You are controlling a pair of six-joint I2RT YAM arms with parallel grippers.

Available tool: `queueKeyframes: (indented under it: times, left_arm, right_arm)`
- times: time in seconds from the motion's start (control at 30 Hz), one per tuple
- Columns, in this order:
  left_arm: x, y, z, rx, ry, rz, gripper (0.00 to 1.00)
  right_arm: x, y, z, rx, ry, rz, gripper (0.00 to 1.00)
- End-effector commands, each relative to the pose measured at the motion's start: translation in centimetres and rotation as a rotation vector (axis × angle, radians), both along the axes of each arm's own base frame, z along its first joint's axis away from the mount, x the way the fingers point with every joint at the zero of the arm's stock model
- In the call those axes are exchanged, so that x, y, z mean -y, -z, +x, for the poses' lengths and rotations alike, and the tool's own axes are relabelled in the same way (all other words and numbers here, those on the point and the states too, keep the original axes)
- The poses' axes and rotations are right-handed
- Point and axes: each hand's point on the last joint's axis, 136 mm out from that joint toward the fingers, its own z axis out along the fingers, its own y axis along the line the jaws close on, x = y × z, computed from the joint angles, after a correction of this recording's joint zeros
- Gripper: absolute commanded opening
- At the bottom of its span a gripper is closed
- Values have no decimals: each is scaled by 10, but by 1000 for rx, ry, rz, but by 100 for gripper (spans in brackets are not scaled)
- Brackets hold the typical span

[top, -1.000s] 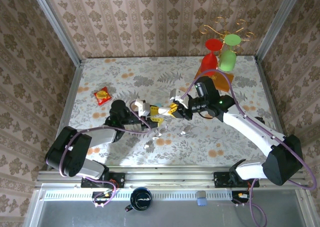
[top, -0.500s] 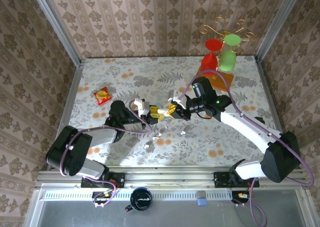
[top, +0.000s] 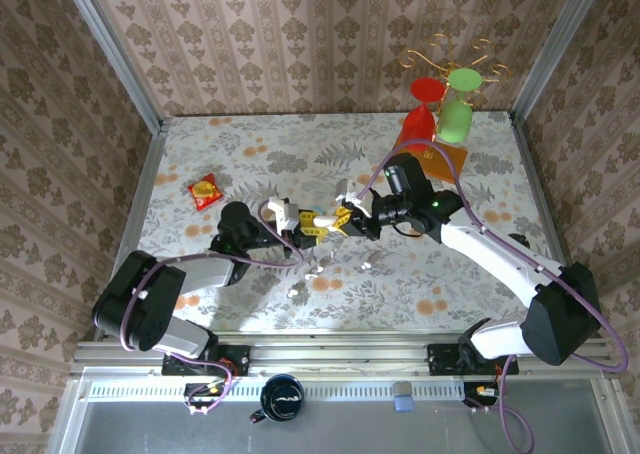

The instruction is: Insert the wireless bluetooth earbuds into the charging case

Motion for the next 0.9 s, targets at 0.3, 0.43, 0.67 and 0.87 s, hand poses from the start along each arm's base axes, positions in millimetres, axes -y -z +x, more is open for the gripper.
queueKeyframes:
  times: [0.3, 0.43, 0.67, 0.87]
  left_arm:
    - [-1, -3, -6, 24, 7, -26, 0]
    - [-5, 2, -7, 47, -15, -14, 0]
    - [-18, 10, -1, 54, -86, -19, 0]
    - [-40, 12, 18, 64, -215, -22, 0]
  right_arm:
    - [19, -28, 55, 111, 356, 44, 66]
    - [28, -47, 68, 106, 443, 106, 71]
    - [34, -67, 73, 30, 522, 207, 71]
    - [68, -48, 93, -173, 785, 224, 72]
